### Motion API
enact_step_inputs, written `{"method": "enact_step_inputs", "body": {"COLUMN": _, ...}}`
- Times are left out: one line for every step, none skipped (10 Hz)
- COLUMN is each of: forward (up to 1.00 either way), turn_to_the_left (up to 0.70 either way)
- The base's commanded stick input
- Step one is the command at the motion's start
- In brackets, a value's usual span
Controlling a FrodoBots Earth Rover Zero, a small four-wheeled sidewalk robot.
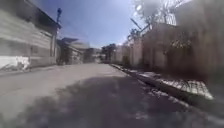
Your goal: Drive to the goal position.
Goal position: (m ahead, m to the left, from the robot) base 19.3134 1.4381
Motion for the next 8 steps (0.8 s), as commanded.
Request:
{"method": "enact_step_inputs", "body": {"forward": 1.00, "turn_to_the_left": 0.00}}
{"method": "enact_step_inputs", "body": {"forward": 1.00, "turn_to_the_left": 0.00}}
{"method": "enact_step_inputs", "body": {"forward": 1.00, "turn_to_the_left": 0.00}}
{"method": "enact_step_inputs", "body": {"forward": 1.00, "turn_to_the_left": 0.00}}
{"method": "enact_step_inputs", "body": {"forward": 1.00, "turn_to_the_left": 0.00}}
{"method": "enact_step_inputs", "body": {"forward": 1.00, "turn_to_the_left": 0.00}}
{"method": "enact_step_inputs", "body": {"forward": 1.00, "turn_to_the_left": 0.00}}
{"method": "enact_step_inputs", "body": {"forward": 1.00, "turn_to_the_left": 0.00}}
